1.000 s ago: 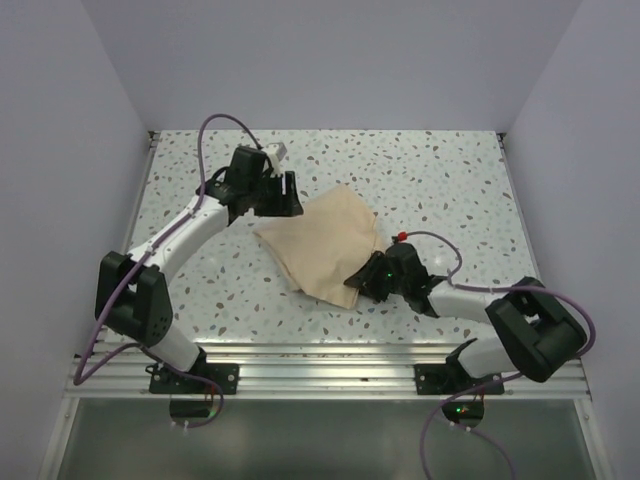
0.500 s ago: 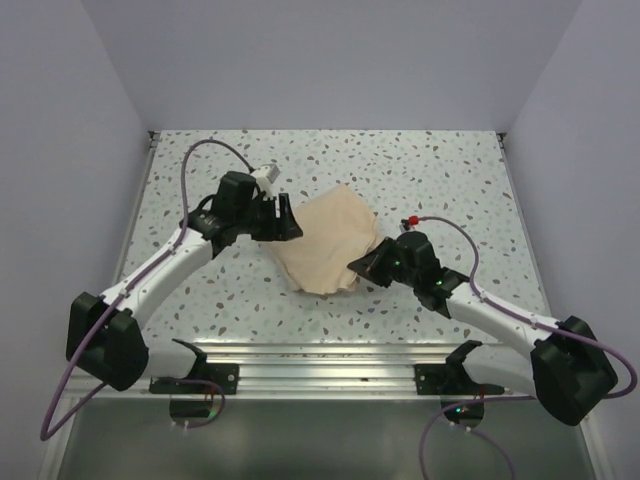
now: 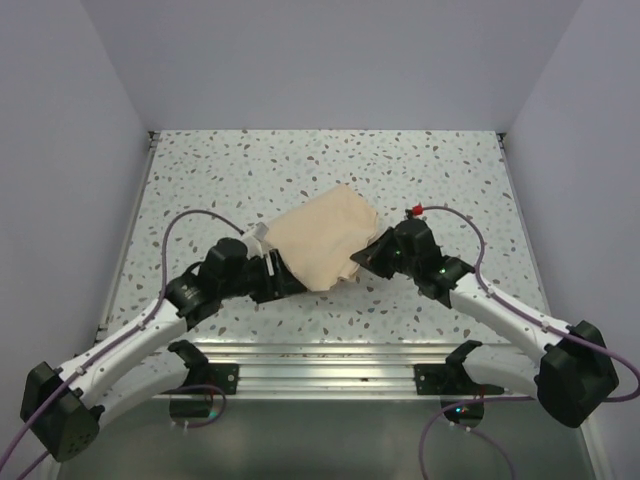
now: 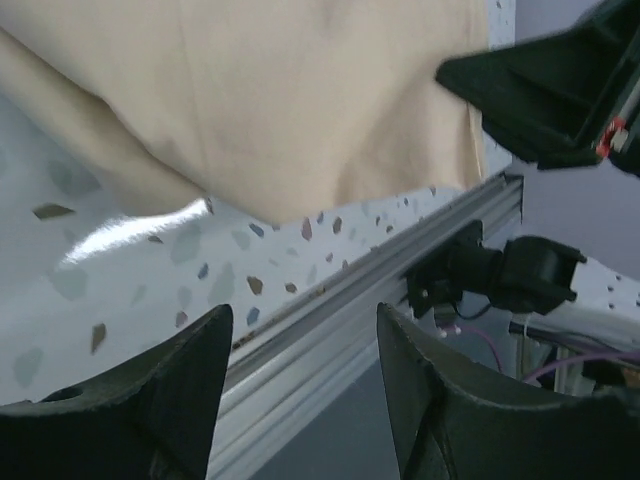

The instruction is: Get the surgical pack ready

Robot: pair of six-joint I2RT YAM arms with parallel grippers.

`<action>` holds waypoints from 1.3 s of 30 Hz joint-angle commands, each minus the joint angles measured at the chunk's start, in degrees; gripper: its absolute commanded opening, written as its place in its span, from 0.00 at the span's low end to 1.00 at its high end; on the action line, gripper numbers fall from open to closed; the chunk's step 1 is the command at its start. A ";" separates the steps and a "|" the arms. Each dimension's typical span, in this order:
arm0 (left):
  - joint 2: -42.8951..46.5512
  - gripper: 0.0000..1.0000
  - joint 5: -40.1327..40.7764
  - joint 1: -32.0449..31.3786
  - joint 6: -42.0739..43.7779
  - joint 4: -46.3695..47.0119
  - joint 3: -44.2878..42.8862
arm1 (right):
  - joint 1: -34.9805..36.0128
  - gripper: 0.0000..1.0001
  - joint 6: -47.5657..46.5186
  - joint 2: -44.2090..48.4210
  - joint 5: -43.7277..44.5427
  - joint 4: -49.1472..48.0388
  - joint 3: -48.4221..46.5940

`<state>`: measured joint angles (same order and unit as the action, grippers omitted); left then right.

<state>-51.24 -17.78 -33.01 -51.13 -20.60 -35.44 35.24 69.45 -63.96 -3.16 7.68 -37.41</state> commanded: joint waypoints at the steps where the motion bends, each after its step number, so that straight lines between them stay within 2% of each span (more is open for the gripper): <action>1: 3.16 0.61 3.80 -7.84 -14.91 6.43 5.18 | 0.09 0.00 0.77 0.95 2.81 3.21 -3.98; 2: 3.25 0.58 3.81 -10.55 -17.48 7.93 6.86 | 0.00 0.00 0.60 0.77 2.63 3.13 -4.16; 3: 3.34 0.46 4.07 -12.14 -19.77 12.82 8.62 | 0.00 0.00 0.60 0.77 2.63 3.13 -4.60; 5: 3.87 0.28 8.45 -17.77 -26.45 16.28 12.75 | 0.09 0.00 0.77 0.60 2.72 3.13 -5.13; 6: 3.96 0.13 10.20 -19.53 -28.13 19.43 14.07 | 0.09 0.00 0.77 0.68 2.72 3.13 -5.22; 8: 3.43 0.02 15.30 -24.01 -33.13 22.95 17.94 | 0.00 0.00 1.03 1.03 2.81 2.52 -5.13; 9: 2.91 0.00 16.54 -25.16 -34.72 28.45 19.69 | 0.09 0.00 1.47 1.03 2.72 2.08 -4.96; 10: 0.90 0.00 17.51 -26.91 -37.61 32.16 23.45 | 0.00 0.00 1.91 1.12 2.54 1.20 -4.61; 14: -7.36 0.00 25.67 -30.70 -41.41 51.93 28.58 | 0.09 0.00 4.29 0.33 0.88 -0.56 -4.86; 22: -24.59 0.00 53.01 -39.23 -51.16 67.17 27.97 | 0.00 0.00 3.76 -0.64 -0.97 1.19 -6.45; 26: -33.29 0.00 58.29 -39.76 -55.47 70.67 24.90 | 0.09 0.00 3.94 -0.37 -2.38 1.55 -5.66; 27: -38.35 0.00 59.78 -39.76 -56.87 73.13 24.02 | 0.00 0.00 3.94 -0.02 -2.81 1.72 -5.57; 31: -53.58 0.00 64.78 -39.67 -60.31 89.83 21.47 | 0.00 0.00 4.02 1.38 -3.60 4.43 -4.87; 32: -56.48 0.00 65.93 -39.67 -60.83 96.47 20.42 | 0.00 0.00 3.94 1.65 -3.87 4.88 -4.61; 33: -61.82 0.00 66.90 -39.58 -61.88 99.50 19.89 | 0.09 0.00 4.20 2.69 -3.96 5.67 -4.34; 35: -66.07 0.00 69.45 -39.41 -62.33 105.82 18.57 | 0.09 0.00 4.64 3.75 -4.13 7.08 -2.68; 39: -71.71 0.00 69.91 -37.30 -66.64 105.06 15.75 | 0.00 0.00 4.99 5.69 -3.70 9.89 0.22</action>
<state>-117.45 51.20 -73.43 -110.80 76.34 -16.99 35.24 73.30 -60.25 -6.02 14.20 -38.96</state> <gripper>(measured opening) 0.005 0.034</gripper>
